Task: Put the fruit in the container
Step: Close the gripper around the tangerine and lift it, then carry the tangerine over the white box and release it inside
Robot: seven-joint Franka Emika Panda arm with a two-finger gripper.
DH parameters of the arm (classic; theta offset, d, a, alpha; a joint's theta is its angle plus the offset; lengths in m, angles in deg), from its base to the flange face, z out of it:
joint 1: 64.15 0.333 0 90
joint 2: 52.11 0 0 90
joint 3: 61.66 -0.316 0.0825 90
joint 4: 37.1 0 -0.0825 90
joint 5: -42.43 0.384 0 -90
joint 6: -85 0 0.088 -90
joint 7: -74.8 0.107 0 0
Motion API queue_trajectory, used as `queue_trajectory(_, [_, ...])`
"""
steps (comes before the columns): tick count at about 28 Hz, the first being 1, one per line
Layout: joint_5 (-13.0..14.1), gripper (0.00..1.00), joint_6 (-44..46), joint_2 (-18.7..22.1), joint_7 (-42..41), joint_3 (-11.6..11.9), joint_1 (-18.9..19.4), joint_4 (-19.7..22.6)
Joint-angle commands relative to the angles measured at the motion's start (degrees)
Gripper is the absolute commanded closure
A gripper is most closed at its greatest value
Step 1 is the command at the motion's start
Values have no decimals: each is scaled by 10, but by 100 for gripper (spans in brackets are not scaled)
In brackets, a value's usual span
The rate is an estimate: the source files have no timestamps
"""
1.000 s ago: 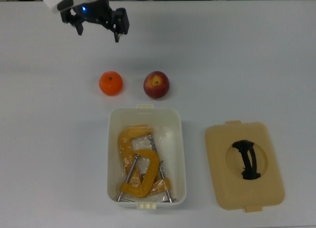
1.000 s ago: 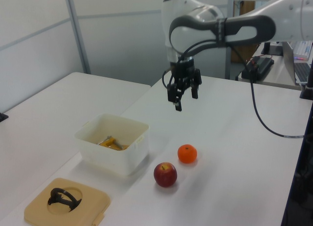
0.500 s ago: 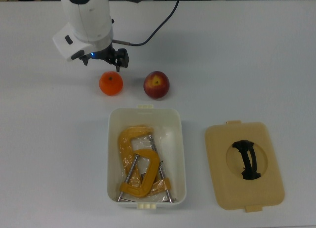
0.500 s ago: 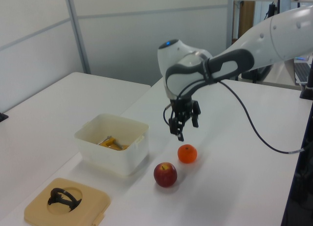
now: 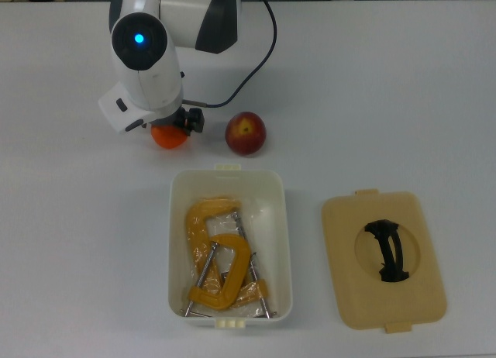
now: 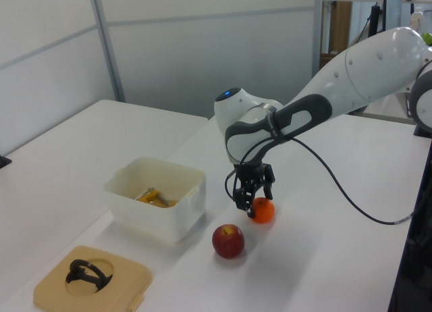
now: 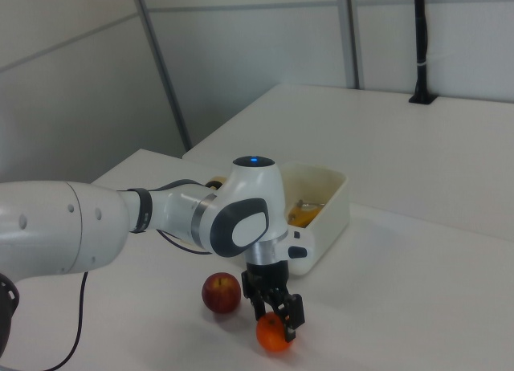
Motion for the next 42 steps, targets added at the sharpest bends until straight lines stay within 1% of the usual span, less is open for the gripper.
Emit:
queue_trajectory(1, [-7,68,-14,2,3,1,2,4])
queue_trajectory(2, [-7,72,-13,2,3,1,2,4])
queue_trajectory(4, [-7,77,-11,3,2,1,2,3])
queue_trajectory(6, [-7,77,-6,9,1,1,1,1])
queue_trajectory(9, [-7,77,5,34,-3,1,1,-8])
queue_trajectory(11, [-7,77,12,46,-4,1,2,-20])
queue_trajectory(12, [-8,77,17,52,-4,-1,2,-37])
queue_trajectory(15, [-11,77,18,52,-5,-4,6,-69])
queue_trajectory(19, [-29,77,10,47,-13,-8,9,-109])
queue_trajectory(21, [-41,77,4,43,-24,-15,8,-121])
queue_trajectory(22, [-52,76,-12,35,-38,-23,8,-133])
queue_trajectory(25, [-65,76,-50,30,-61,-31,9,-142])
queue_trajectory(27, [-70,75,-86,25,-72,-39,9,-142])
queue_trajectory(28, [-72,68,-132,18,-70,-49,8,-142])
queue_trajectory(29, [-72,66,-157,15,-70,-53,8,-142])
queue_trajectory(32, [-71,65,-224,3,-69,-56,9,-141])
queue_trajectory(33, [-71,65,-261,-6,-69,-59,9,-141])
queue_trajectory(35, [-71,64,-289,-13,-64,-64,9,-141])
queue_trajectory(38, [-73,56,-317,-19,-46,-73,9,-138])
queue_trajectory(40, [-73,50,-320,-24,-38,-73,13,-138])
queue_trajectory(41, [-73,45,-320,-26,-32,-73,16,-138])
queue_trajectory(42, [-73,38,-320,-26,-24,-73,17,-138])
